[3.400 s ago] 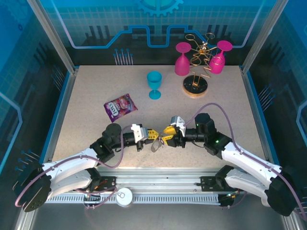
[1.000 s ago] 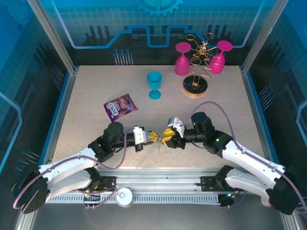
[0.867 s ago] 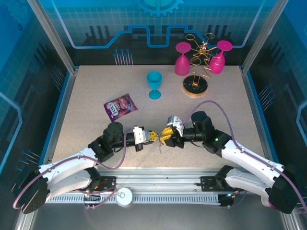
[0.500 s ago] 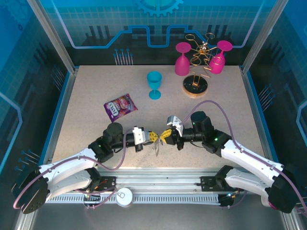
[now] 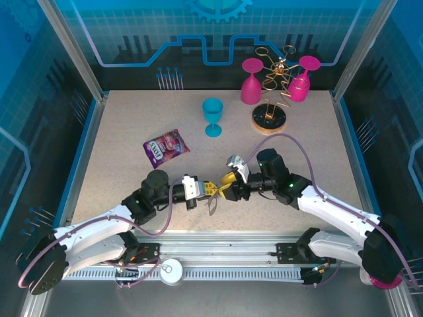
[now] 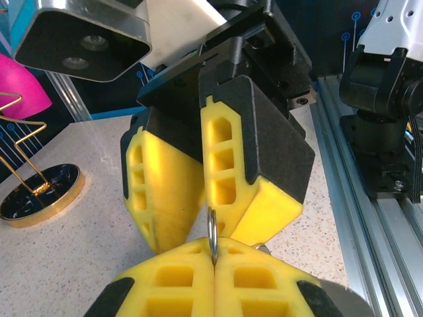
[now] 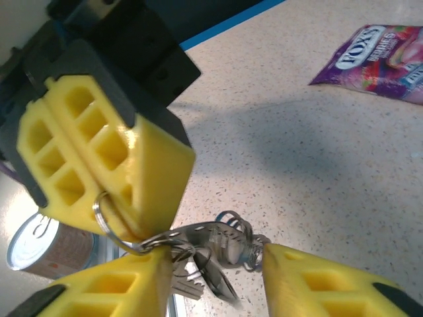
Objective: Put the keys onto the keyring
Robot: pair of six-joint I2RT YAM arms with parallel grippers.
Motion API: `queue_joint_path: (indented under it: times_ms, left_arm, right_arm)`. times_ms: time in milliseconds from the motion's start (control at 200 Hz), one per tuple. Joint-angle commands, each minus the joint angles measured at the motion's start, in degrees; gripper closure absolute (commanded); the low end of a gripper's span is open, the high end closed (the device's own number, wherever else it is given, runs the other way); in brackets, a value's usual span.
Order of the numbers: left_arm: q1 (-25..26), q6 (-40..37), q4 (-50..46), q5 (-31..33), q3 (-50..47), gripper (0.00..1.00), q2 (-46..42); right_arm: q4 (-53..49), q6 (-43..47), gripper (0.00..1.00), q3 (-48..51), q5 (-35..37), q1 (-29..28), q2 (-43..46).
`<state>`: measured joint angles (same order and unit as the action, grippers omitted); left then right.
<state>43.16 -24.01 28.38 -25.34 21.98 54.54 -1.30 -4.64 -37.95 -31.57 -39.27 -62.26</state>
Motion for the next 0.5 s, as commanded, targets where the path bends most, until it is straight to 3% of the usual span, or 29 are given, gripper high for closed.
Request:
queue_joint_path:
  times_ms: [0,190,495]
  left_arm:
    - [0.8,0.0,5.7,-0.2,-0.9,1.0,-1.1]
    - [0.8,2.1,7.0,-0.2,-1.3,1.0,-0.9]
    - [0.8,4.3,8.0,-0.4,-1.1,1.0,-0.6]
  right_arm:
    - [1.4,1.1,0.52,1.6,2.2,0.8,4.6]
    - [3.2,8.3,0.47,7.7,2.7,1.1,12.1]
    - [8.0,11.2,0.47,10.5,4.8,-2.3,10.1]
